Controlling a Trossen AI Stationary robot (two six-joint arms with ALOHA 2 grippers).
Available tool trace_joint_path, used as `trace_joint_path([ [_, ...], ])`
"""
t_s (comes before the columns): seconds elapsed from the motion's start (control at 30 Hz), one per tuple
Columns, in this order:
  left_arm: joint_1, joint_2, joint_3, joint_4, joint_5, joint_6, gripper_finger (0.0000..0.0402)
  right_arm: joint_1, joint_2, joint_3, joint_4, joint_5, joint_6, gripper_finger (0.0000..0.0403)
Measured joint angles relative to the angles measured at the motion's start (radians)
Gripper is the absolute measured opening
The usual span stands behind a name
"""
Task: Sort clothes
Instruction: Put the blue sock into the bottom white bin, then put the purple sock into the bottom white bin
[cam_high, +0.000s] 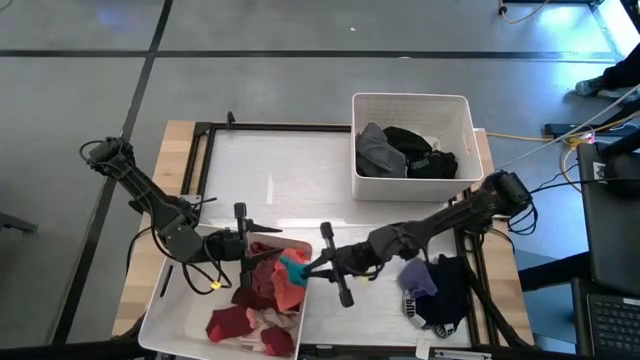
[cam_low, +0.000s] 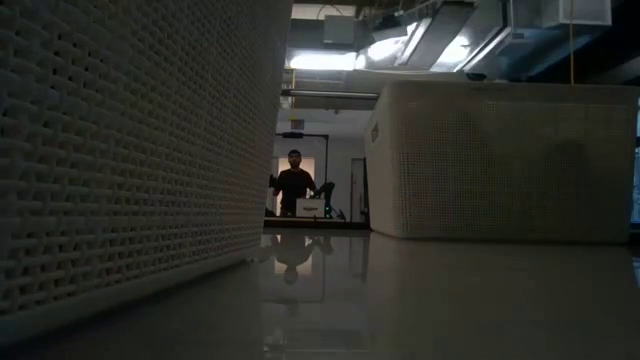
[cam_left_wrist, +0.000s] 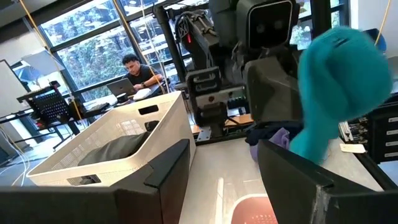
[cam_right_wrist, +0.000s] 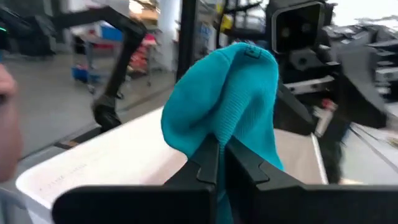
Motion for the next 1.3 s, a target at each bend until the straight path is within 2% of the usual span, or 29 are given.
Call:
trace_joint_path([
  [0.13, 0.000, 0.000, 0.000, 0.000, 0.000, 0.000, 0.0180, -0.020, 0.035, 0.000, 0.090, -0.081, 0.001, 0.0016],
  [0.27, 0.000, 0.000, 0.000, 0.000, 0.000, 0.002, 0.0180, -0.026, 0.079, 0.057, 0.094, -0.092, 0.024, 0.0017],
  [0.5, 0.000, 0.000, 0.000, 0.000, 0.000, 0.002, 0.0180, -0.032, 0.197, 0.235, -0.082, -0.095, -0.002, 0.0017],
  [0.7, 0.000, 0.000, 0.000, -0.001, 0.000, 0.002, 0.0180, -0.043, 0.239, 0.282, -0.151, -0.084, 0.030, 0.0025],
  [0.8, 0.000, 0.000, 0.000, -0.001, 0.000, 0.002, 0.0180, -0.053, 0.239, 0.282, -0.188, -0.080, 0.069, 0.0063],
  [0.97, 0.000, 0.000, 0.000, -0.001, 0.000, 0.000, 0.0180, -0.050, 0.236, 0.282, -0.232, -0.080, 0.097, 0.0169],
  [1.07, 0.000, 0.000, 0.000, -0.002, 0.000, -0.002, 0.0180, -0.043, 0.203, 0.282, -0.328, -0.076, 0.092, 0.0222],
  [1.17, 0.000, 0.000, 0.000, -0.005, 0.000, -0.009, 0.0180, -0.041, 0.155, 0.282, -0.435, -0.048, 0.077, 0.0257],
  [1.3, 0.000, 0.000, 0.000, -0.008, 0.000, -0.011, 0.0180, -0.026, 0.072, 0.282, -0.556, -0.018, 0.078, 0.0276],
])
